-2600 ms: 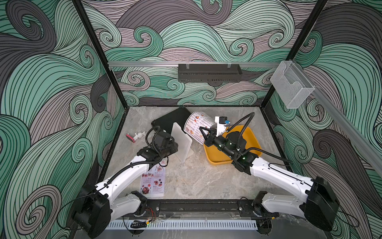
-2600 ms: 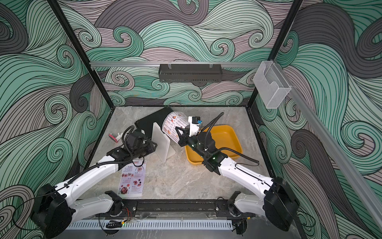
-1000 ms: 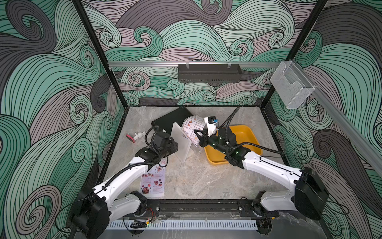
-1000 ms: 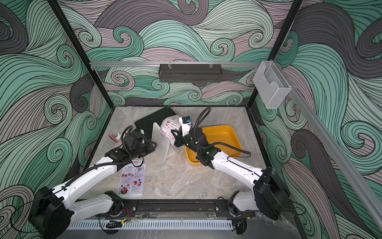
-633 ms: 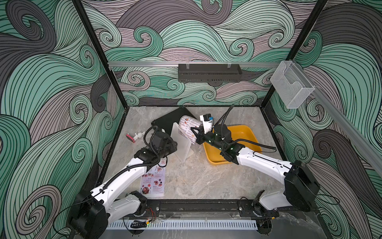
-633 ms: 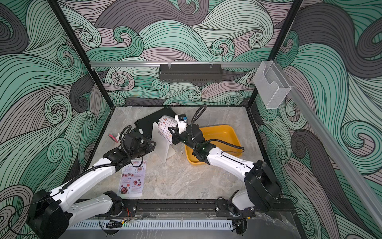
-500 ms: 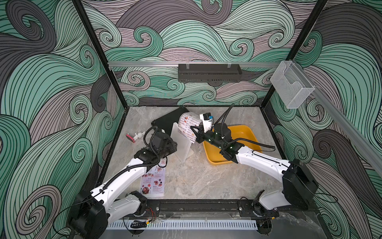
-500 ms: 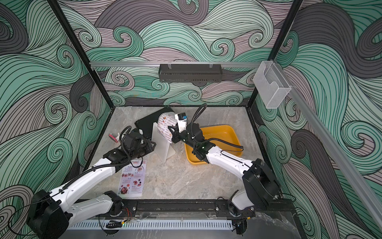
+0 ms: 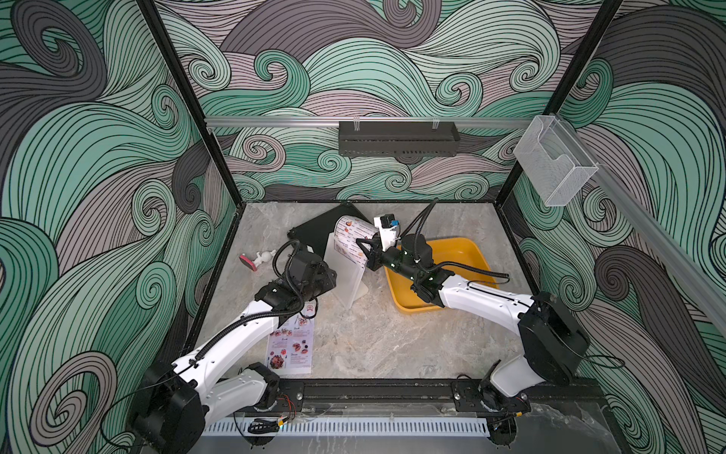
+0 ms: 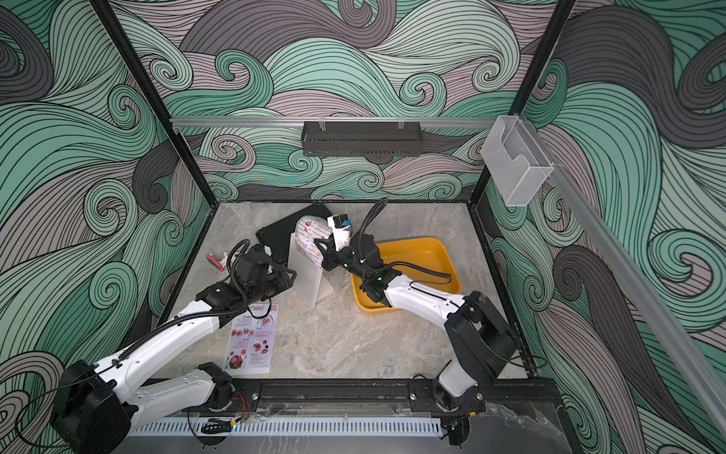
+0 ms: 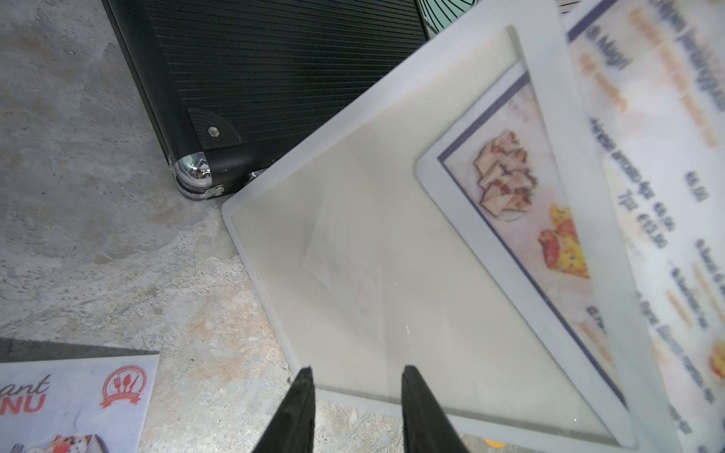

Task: Replace the menus in the menu holders
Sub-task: Insert the menu into the menu holder.

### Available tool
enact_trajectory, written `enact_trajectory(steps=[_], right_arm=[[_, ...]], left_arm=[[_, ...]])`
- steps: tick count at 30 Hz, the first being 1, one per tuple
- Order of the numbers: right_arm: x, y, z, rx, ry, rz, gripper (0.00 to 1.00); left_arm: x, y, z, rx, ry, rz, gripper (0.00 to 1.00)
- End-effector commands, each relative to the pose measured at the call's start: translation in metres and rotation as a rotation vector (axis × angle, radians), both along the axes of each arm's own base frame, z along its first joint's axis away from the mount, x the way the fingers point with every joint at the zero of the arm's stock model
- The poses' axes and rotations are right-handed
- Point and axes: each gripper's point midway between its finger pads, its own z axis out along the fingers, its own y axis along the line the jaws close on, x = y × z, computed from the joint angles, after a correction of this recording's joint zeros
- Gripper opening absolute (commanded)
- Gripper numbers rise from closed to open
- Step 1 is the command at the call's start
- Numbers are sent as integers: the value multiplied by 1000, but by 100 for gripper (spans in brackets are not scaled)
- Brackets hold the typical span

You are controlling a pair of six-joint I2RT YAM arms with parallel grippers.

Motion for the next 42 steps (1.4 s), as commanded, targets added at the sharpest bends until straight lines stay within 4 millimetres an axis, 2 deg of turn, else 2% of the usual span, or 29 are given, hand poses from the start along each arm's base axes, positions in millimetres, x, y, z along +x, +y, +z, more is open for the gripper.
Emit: enact_trajectory(steps=[1, 19, 20, 24, 27, 30, 33, 39, 42], right_arm=[[3, 4, 18, 42, -56, -1, 0], [-6, 14, 0, 81, -53, -17, 0], [-6, 13, 0, 83, -57, -21, 3], [-7, 7, 7, 77, -77, -44, 30], [-6, 3, 18, 66, -97, -57, 40], [-3, -1, 25, 64, -99, -62, 43], [0, -4, 26, 75, -88, -63, 37], [-10, 3, 14, 90, -45, 3, 8], [-19, 6, 8, 95, -29, 31, 4]], left_arm=[[0, 8, 3, 9, -3, 32, 37], [2, 6, 5, 1, -7, 30, 37], [2, 5, 5, 1, -7, 30, 37], [2, 5, 6, 0, -7, 30, 38], [2, 5, 6, 0, -8, 28, 38], [2, 5, 6, -1, -8, 27, 38], [1, 6, 7, 3, -10, 27, 38], [0, 9, 8, 7, -19, 36, 38], [1, 10, 11, 7, -30, 43, 38]])
